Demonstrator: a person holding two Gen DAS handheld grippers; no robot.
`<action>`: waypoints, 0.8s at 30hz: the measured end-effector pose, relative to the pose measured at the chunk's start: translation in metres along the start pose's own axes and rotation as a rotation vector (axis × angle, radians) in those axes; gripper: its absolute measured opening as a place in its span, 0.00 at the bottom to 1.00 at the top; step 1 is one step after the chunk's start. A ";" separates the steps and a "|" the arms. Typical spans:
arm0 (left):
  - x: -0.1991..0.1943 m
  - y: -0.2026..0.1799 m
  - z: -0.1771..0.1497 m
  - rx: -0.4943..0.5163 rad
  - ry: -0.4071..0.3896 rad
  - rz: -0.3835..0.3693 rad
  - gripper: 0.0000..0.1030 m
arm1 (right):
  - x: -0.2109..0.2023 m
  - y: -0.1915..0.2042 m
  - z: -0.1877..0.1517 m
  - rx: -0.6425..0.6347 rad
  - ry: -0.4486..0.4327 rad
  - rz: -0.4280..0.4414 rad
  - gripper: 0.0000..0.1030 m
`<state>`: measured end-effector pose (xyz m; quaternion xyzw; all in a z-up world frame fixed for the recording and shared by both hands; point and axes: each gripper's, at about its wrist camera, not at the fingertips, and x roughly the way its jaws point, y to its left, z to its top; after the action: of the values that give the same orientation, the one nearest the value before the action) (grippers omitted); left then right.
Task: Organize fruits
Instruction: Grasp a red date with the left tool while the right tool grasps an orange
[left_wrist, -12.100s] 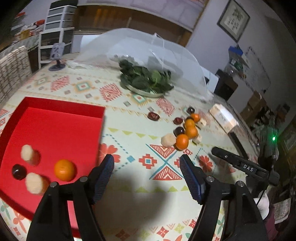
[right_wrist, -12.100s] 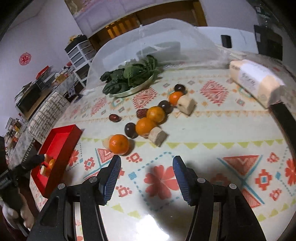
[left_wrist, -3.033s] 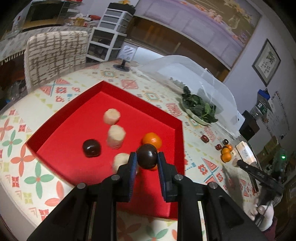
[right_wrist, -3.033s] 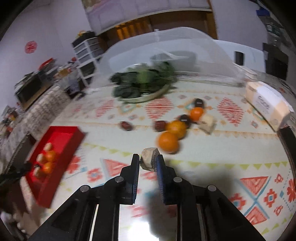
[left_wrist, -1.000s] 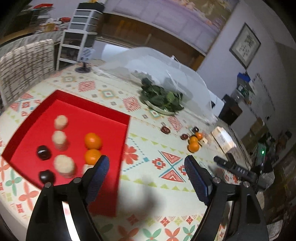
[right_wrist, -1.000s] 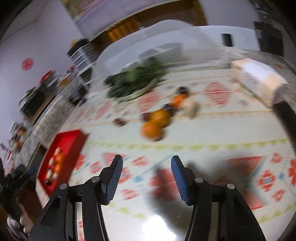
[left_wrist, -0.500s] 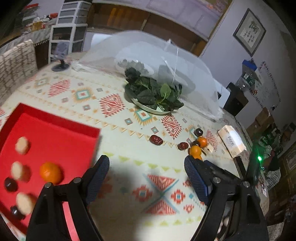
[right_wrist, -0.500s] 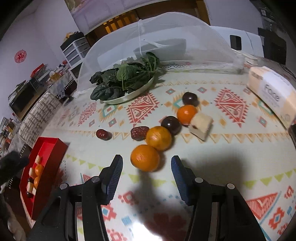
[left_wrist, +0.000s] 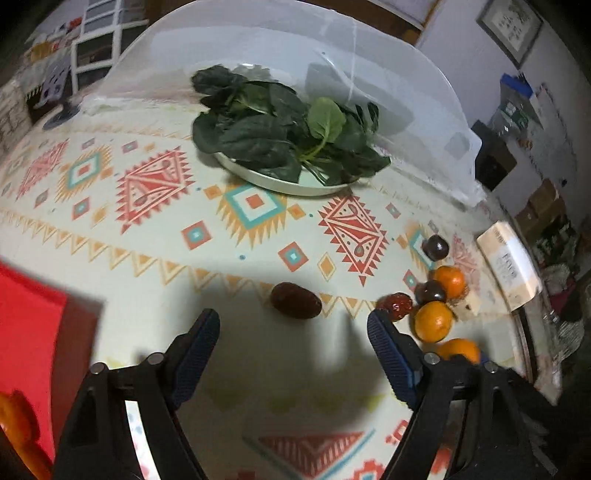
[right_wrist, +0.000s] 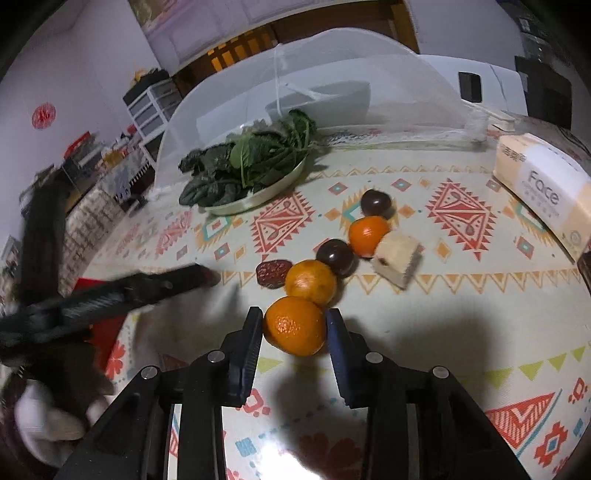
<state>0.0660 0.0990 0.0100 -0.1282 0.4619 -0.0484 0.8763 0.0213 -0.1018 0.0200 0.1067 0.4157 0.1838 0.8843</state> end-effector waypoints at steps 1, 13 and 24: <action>0.001 -0.004 0.000 0.023 -0.012 0.016 0.72 | -0.002 -0.004 0.000 0.014 -0.004 0.006 0.37; -0.014 -0.017 -0.009 0.113 -0.080 0.057 0.29 | -0.001 -0.013 0.000 0.055 0.011 0.017 0.37; -0.130 0.051 -0.051 -0.043 -0.213 -0.008 0.29 | -0.004 0.000 -0.007 0.011 -0.003 0.029 0.37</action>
<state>-0.0513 0.1655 0.0724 -0.1530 0.3668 -0.0280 0.9172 0.0134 -0.1032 0.0184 0.1179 0.4138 0.1940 0.8816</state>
